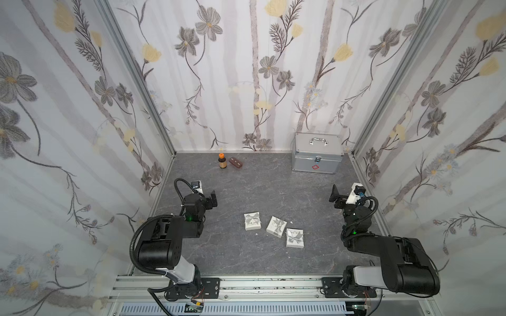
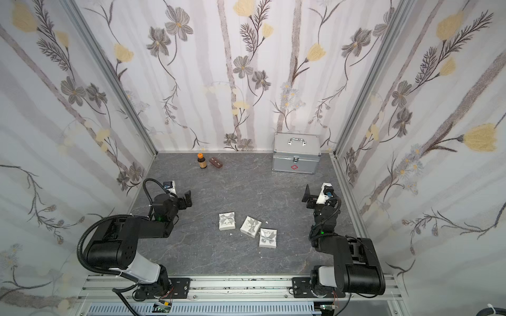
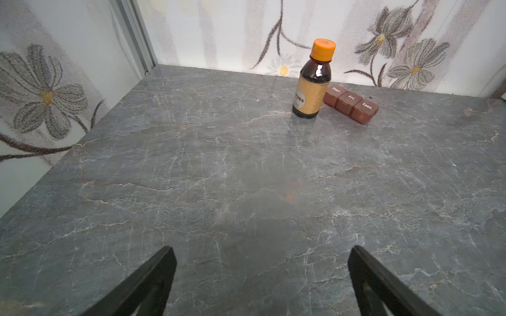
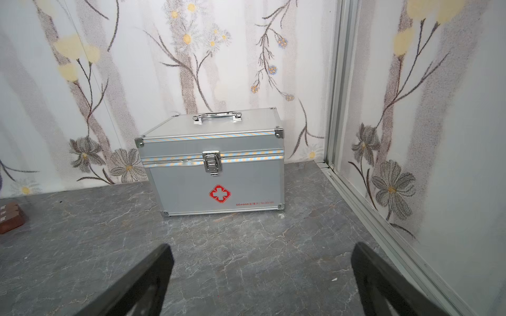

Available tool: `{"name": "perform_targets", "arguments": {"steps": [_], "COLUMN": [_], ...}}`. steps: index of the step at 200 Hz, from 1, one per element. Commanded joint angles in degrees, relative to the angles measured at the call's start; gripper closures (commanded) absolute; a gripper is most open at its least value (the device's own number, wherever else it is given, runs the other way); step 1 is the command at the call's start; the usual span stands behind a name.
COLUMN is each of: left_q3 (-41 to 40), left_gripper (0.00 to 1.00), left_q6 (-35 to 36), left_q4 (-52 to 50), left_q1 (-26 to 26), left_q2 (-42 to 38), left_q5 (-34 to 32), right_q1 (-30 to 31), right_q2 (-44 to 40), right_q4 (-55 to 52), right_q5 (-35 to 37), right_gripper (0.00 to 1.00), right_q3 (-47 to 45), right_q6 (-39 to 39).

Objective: Take the necklace out of the lift-off lid jewelry box
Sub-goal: Pick up the jewelry box from the center of the board.

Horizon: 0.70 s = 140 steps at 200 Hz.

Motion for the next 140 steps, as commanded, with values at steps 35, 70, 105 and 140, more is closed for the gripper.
{"name": "perform_targets", "arguments": {"steps": [35, 70, 105, 140], "left_q3": [0.29, 0.33, 0.34, 0.34], "left_gripper": [0.00, 0.00, 0.00, 0.00], "left_q6": [0.15, 0.10, 0.10, 0.05], "left_q4": [0.38, 0.30, 0.31, 0.35], "left_q1": [0.08, 0.16, 0.16, 0.16], "left_q2": [-0.06, -0.06, -0.08, -0.10], "left_q5": [0.42, 0.51, 0.60, 0.50], "right_q1": [-0.01, 0.00, 0.00, -0.03], "right_q2": [0.03, 0.12, 0.12, 0.12], "right_q4": [0.91, 0.75, 0.67, 0.62], "right_q5": [-0.72, -0.83, -0.81, -0.89], "right_gripper": [0.00, 0.00, 0.00, 0.00], "right_q3": [0.26, 0.40, 0.41, 0.40], "right_q6": [0.00, 0.02, 0.06, 0.16]}}
